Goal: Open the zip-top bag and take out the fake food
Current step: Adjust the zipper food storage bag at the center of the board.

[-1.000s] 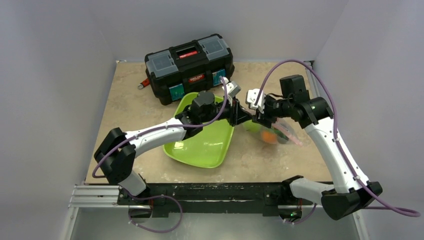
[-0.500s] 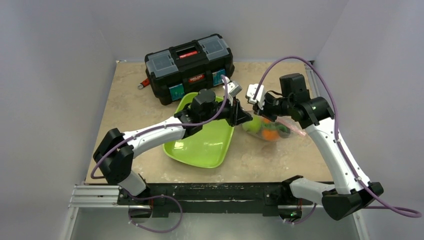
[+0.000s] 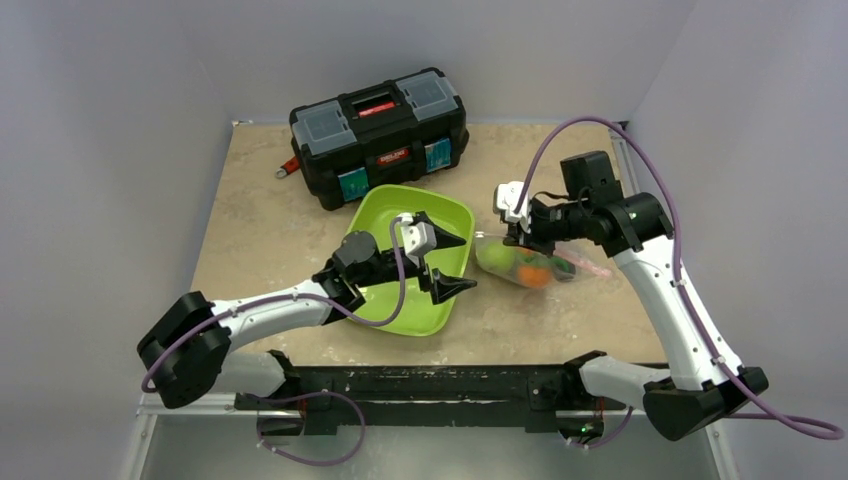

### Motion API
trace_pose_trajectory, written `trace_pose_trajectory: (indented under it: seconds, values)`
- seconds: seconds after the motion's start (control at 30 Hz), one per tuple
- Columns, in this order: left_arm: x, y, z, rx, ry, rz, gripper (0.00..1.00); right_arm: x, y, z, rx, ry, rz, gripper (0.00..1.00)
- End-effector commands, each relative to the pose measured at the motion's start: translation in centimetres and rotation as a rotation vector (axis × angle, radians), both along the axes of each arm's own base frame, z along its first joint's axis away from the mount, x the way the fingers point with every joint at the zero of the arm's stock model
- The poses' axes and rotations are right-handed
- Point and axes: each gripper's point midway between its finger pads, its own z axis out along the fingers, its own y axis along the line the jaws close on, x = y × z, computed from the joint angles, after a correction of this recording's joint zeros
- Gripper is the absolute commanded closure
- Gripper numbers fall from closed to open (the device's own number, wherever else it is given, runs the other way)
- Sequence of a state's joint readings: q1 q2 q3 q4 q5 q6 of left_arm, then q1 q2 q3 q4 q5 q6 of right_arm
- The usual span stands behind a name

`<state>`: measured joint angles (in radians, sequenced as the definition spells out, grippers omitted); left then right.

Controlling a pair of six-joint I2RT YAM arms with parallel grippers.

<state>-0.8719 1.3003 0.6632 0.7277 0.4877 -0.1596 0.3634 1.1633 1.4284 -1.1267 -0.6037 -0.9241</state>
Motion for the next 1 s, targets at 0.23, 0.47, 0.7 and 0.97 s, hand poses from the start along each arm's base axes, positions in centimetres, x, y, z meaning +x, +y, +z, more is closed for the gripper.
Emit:
trace_pose_trajectory:
  seconds: [0.23,0.47,0.7,0.97]
  values:
    - [-0.3,-0.3,4.2,-0.179,-0.242,-0.023,0.16,-3.4,1.0,1.2,0.060,0.002,0.185,1.00]
    - [-1.1,0.8,2.1,-0.249,-0.244,-0.013,0.17,-4.3,1.1,-0.5,0.057,0.052,0.219,1.00]
    - [-0.8,0.7,0.8,-0.212,-0.227,0.023,0.16,-4.2,1.3,-1.0,0.059,0.069,0.223,1.00]
    - [0.2,1.7,-0.5,-0.083,-0.199,0.106,0.13,-4.1,1.3,-1.2,0.061,0.082,0.219,1.00]
